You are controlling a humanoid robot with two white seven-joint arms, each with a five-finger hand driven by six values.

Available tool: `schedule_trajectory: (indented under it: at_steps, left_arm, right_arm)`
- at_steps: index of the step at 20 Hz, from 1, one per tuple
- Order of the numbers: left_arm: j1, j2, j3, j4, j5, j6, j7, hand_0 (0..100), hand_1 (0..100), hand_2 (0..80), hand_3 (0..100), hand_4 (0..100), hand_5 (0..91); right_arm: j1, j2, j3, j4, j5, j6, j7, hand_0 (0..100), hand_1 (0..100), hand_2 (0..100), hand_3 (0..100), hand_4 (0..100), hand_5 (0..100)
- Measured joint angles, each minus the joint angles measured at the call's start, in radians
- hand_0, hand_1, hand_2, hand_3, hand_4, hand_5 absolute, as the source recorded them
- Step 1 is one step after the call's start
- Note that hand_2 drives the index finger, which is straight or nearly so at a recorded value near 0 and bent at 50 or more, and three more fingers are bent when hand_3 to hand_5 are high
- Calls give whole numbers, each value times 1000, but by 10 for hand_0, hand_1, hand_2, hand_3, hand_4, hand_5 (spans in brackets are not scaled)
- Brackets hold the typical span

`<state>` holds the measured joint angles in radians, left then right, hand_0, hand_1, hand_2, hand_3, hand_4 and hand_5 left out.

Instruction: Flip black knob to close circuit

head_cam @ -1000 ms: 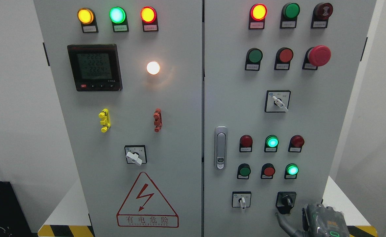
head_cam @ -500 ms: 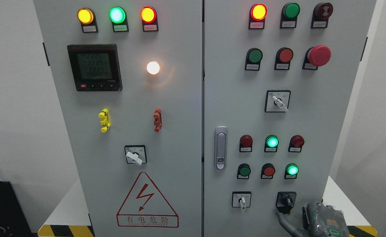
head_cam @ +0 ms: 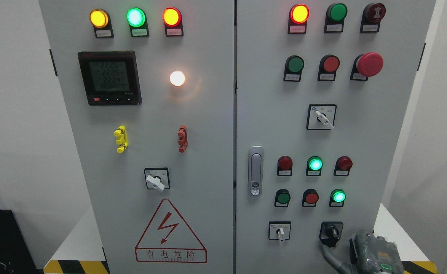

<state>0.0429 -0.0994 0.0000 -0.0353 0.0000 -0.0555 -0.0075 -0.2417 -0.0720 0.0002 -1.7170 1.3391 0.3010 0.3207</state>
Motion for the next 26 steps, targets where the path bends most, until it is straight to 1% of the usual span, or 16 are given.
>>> schedule_trajectory:
  at_steps: [5,9,14,26]
  left_arm:
    - [0,0,0,0,0,0,0,0,0,0,49,25,0]
    - [0,0,0,0,0,0,0,0,0,0,50,25,0]
    - [0,0,0,0,0,-1,0,0,0,0,50,24,0]
    - [0,0,0,0,0,-4,0,0,0,0,49,26,0]
  right_arm:
    - [-7,-1,0,1,-3,0,2,0,0,881,1000,830,879]
    - [-16,-1,-2,1,-4,0,19,0,0,881,1000,831,880]
    - [-17,-7,-21,2,-5,1,24,0,19,880,1000,831,882]
    - [-16,-19,-64,4,-9,-5,29,0,29,881,1000,831,886]
